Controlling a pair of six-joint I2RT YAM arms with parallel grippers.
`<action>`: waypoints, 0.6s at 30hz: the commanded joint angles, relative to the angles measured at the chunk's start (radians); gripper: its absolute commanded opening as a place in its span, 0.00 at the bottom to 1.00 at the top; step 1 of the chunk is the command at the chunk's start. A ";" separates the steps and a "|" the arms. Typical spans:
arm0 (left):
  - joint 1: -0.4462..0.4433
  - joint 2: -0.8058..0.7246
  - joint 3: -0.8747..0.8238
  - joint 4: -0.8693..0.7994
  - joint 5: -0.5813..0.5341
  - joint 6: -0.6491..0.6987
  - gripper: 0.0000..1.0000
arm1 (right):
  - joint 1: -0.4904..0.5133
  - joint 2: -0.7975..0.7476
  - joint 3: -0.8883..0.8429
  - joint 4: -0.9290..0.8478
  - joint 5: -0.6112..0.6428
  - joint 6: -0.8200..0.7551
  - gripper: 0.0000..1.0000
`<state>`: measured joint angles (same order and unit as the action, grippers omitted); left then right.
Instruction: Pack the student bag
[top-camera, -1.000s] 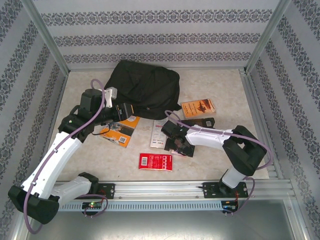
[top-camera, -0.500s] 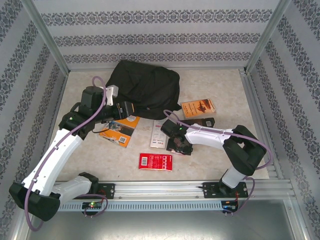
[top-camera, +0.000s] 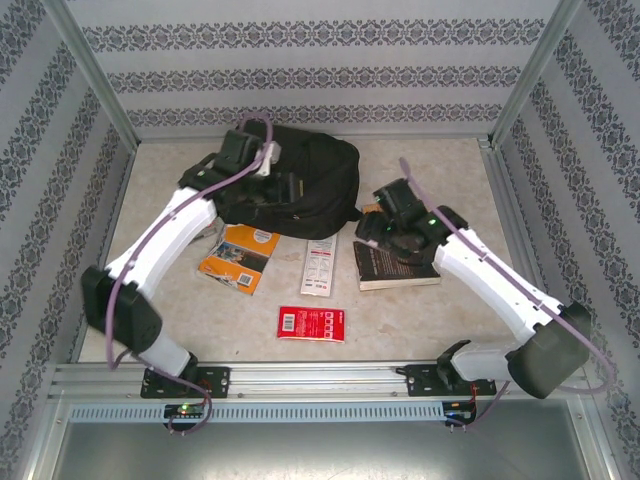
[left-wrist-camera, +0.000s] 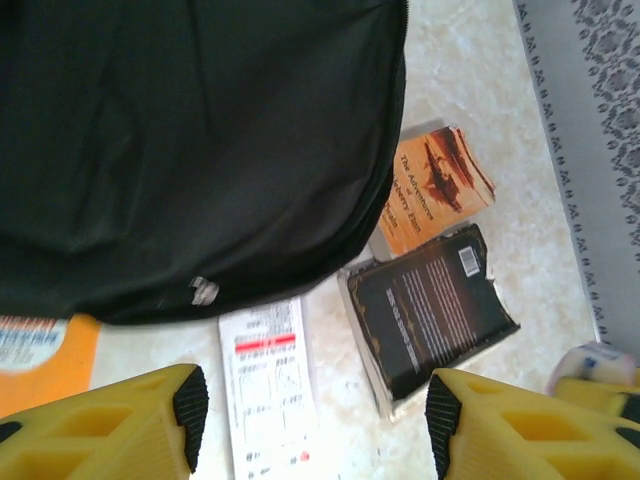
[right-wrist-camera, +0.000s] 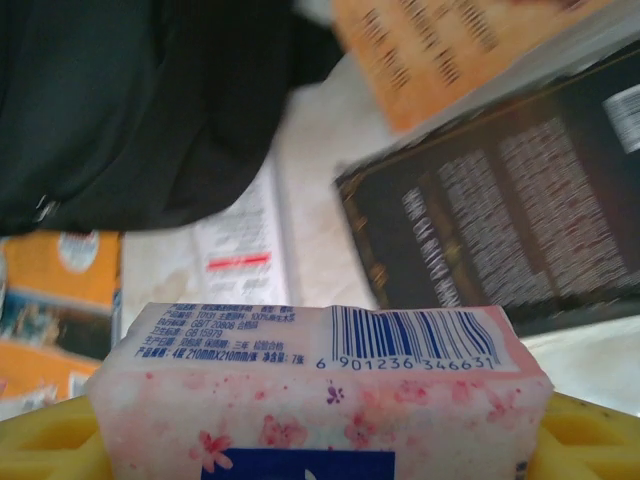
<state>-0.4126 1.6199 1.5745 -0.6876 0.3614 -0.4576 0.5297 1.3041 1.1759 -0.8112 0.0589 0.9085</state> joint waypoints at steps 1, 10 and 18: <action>-0.066 0.138 0.190 -0.065 -0.067 0.063 0.63 | -0.095 0.014 0.011 -0.017 -0.054 -0.089 0.69; -0.180 0.594 0.756 -0.214 -0.139 0.024 0.72 | -0.256 -0.030 -0.073 0.086 -0.108 -0.112 0.69; -0.212 0.798 0.975 -0.225 -0.347 0.004 0.72 | -0.312 -0.088 -0.162 0.160 -0.168 -0.114 0.69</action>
<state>-0.6205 2.4042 2.5069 -0.8673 0.1356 -0.4385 0.2302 1.2510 1.0386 -0.6945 -0.0738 0.8104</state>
